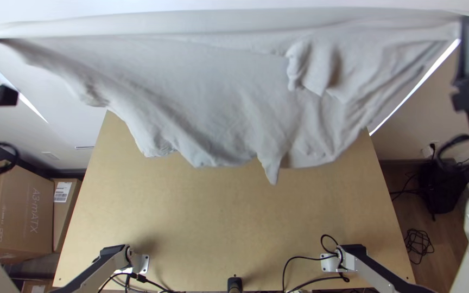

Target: Fold the t-shirt

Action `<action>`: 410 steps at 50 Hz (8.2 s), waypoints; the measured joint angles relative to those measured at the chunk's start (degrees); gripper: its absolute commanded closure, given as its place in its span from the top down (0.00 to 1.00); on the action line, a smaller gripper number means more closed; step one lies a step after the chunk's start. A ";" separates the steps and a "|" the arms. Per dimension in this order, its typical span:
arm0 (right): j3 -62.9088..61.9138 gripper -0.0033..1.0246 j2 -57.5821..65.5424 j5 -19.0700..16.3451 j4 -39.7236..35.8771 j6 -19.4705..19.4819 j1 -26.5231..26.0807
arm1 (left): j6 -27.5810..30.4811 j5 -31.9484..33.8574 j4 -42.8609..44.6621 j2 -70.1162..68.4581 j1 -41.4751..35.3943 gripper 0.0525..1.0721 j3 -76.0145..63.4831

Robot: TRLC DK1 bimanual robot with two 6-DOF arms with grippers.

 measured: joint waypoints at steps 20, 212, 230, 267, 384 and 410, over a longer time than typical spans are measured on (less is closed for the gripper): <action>10.47 0.03 -8.37 -0.61 -5.40 6.16 0.11 | -4.74 -1.53 -3.04 -14.47 0.15 0.02 3.43; -30.51 0.03 44.50 -0.07 -12.26 6.25 2.73 | -6.32 6.27 15.61 33.03 -4.61 0.02 -55.69; -40.41 0.07 41.94 0.48 -5.81 6.03 3.10 | -6.29 4.96 20.35 30.69 -4.55 0.23 -62.31; -54.53 0.86 18.51 1.79 -16.39 4.72 -5.95 | -4.35 5.29 9.07 7.67 -1.07 0.94 -68.87; -70.29 0.02 15.61 -6.84 -34.27 -2.32 0.74 | 18.67 -5.81 -38.36 13.92 -30.73 0.72 -74.75; -70.23 0.02 15.63 -8.92 -34.36 -3.02 -4.35 | 23.87 -5.38 -33.40 16.39 -27.96 0.03 -74.73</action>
